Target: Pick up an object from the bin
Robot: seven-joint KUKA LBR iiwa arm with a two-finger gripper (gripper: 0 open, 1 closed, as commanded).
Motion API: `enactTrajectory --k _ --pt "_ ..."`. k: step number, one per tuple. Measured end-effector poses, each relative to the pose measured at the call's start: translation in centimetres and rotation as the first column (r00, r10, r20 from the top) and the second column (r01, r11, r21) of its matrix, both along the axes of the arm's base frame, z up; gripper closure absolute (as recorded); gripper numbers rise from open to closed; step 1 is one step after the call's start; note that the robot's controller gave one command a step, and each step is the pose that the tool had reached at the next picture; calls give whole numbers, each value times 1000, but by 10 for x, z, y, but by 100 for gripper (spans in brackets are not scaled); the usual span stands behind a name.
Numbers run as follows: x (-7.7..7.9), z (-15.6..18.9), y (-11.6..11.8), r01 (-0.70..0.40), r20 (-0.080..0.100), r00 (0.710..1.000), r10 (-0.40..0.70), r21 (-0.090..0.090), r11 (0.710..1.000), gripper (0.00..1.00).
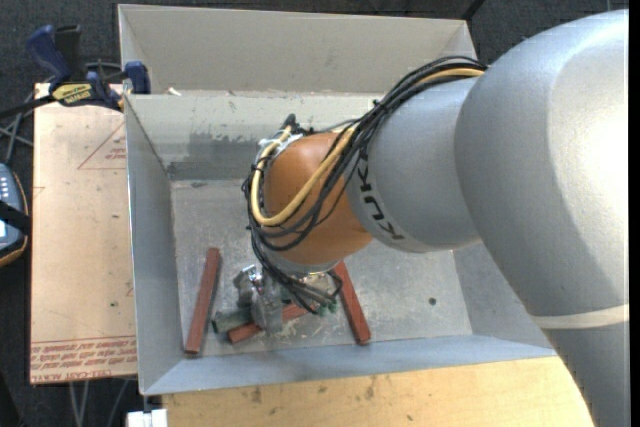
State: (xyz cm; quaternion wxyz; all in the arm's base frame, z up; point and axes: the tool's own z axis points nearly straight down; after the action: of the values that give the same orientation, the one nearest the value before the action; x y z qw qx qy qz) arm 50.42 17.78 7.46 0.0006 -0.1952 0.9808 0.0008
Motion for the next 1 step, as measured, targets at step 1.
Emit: enactTrajectory --k 1 --pt "-3 20 -1 0 -10 1000 0 -4 1000 100"
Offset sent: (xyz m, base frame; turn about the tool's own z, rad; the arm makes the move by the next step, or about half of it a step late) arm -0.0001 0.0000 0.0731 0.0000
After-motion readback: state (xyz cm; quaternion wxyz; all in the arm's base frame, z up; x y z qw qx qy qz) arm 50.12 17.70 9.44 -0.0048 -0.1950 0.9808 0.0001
